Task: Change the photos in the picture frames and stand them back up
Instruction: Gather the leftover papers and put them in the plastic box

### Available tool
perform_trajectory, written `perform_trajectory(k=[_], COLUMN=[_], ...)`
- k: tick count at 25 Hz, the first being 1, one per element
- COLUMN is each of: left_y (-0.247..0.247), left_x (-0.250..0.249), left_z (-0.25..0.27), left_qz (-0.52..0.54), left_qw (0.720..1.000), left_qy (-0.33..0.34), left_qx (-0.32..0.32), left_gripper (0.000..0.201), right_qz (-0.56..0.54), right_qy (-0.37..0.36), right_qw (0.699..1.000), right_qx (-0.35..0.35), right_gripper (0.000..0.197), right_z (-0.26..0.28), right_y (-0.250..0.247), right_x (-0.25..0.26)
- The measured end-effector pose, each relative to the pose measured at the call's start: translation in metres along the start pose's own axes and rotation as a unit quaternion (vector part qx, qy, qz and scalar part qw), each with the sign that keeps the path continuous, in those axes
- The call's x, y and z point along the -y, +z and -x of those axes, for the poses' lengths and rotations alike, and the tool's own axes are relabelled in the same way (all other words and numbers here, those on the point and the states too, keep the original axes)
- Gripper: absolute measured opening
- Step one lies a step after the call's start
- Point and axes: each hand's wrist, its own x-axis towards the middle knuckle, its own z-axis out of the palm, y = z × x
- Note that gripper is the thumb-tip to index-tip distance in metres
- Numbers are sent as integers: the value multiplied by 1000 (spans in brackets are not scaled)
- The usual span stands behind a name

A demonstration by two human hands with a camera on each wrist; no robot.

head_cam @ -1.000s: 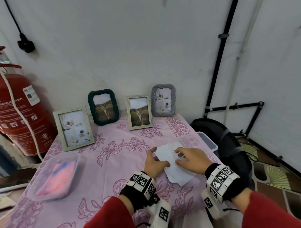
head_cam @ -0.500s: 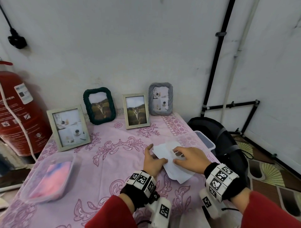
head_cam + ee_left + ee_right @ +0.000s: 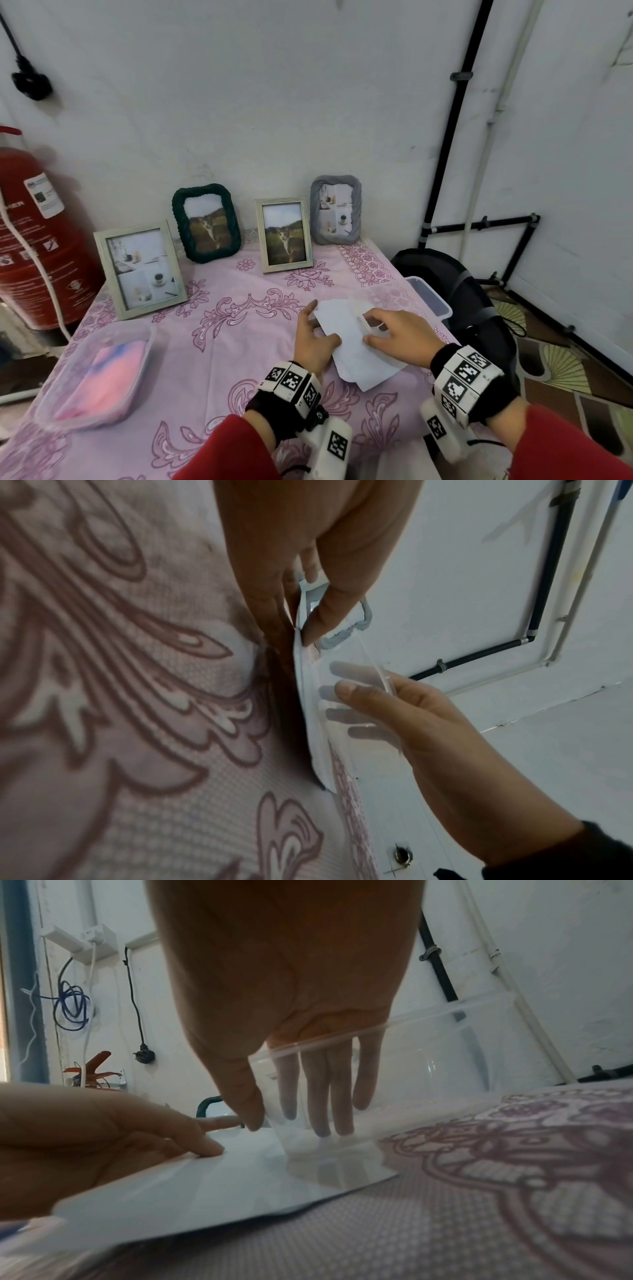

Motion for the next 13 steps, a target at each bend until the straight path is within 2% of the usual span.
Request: perform_trajectory(k=[5,9,11,13], left_y=[-25,-50,-60,-65], left_x=[-18,-39,-48,-58], left_z=[-3,-4,-4,-3], left_qz=[-41,-82,-84,-83], left_qw=[998,992,989,985], left_qy=[34,83,113,139], left_qx=[-36,-52,-55,-57], left_gripper=[73,77,77,76], right_qz=[-6,-13,-39,-79], right_qy=[-2,1,-8,-27], right_qw=[1000,1000,999,994], right_qx=[11,19,-10,-76], right_gripper=[45,59,66,66], right_z=[-2,-2,-1,-4], right_y=[0,-1,-3,-4], right_x=[2,10,17,27])
